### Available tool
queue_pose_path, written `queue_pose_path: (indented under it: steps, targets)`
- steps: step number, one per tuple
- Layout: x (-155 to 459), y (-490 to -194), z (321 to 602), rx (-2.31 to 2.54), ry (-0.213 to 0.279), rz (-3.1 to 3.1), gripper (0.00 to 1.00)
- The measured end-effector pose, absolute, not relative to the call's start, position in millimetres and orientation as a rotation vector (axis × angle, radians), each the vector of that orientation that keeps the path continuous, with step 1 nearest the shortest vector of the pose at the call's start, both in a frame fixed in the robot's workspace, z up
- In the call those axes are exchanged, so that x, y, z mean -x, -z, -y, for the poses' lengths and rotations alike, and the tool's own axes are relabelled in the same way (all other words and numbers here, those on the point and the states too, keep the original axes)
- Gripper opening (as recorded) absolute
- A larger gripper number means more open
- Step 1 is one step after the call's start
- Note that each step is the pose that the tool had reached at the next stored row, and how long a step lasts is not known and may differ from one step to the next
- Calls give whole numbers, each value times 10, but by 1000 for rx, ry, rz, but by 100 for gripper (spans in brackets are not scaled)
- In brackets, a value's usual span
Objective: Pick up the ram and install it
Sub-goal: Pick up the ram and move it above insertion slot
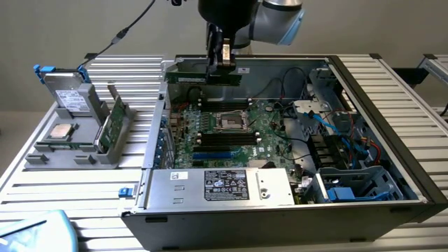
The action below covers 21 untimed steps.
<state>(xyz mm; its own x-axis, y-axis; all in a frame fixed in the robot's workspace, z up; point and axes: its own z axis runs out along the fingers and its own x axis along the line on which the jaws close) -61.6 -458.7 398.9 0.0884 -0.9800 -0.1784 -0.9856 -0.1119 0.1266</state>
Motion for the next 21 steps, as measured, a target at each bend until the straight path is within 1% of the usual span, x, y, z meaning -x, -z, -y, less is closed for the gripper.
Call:
queue_pose_path:
  steps: [6,11,15,21]
  targets:
    - [345,-3955,4587,2304,-337,-2077,14]
    - [158,-3905,4572,2313,-322,-2087,14]
    - [100,-3867,4495,2323,-307,-2100,14]
    - [93,-3842,4328,2327,-303,-2100,14]
